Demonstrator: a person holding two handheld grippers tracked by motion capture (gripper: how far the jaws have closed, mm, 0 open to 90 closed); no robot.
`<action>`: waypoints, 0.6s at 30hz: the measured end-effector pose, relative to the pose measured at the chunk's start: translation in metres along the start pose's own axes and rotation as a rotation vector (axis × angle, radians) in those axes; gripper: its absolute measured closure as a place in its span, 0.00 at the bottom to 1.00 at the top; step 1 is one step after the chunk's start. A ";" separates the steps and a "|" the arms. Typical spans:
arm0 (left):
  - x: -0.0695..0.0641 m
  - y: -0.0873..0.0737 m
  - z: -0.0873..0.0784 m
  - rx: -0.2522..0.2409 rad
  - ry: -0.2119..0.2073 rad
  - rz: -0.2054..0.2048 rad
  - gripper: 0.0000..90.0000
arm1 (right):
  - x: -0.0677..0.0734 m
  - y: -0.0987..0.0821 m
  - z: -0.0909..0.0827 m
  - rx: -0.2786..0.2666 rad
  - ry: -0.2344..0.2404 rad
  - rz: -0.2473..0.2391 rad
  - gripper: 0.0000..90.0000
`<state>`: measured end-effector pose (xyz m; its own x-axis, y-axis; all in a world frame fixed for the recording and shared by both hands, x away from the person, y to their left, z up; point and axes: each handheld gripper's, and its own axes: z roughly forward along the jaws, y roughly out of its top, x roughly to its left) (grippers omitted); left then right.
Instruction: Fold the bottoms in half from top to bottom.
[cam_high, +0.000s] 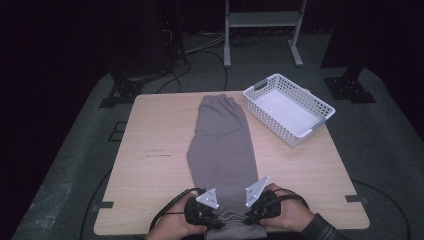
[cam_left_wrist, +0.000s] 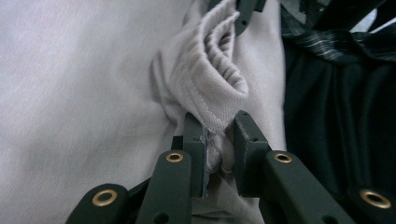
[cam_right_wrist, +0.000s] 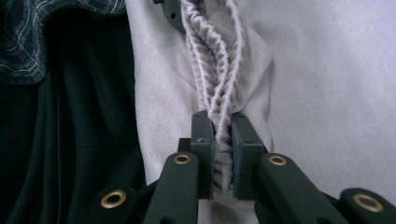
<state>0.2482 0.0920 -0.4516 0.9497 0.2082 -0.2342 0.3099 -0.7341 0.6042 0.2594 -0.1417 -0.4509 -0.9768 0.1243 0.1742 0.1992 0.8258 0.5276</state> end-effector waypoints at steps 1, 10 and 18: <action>0.001 0.002 -0.003 -0.014 0.001 -0.004 0.86 | -0.002 0.001 -0.002 -0.012 0.002 0.001 0.90; 0.039 0.026 -0.039 -0.131 0.120 -0.034 0.86 | -0.037 0.024 -0.035 -0.120 -0.119 0.018 0.90; 0.087 0.038 -0.050 -0.177 0.213 -0.110 0.85 | -0.085 0.046 -0.041 -0.164 -0.206 0.069 0.90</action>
<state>0.3449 0.1142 -0.4108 0.8923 0.4251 -0.1518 0.3970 -0.5792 0.7119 0.3546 -0.1370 -0.4074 -0.9525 0.3002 0.0508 0.2595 0.7133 0.6510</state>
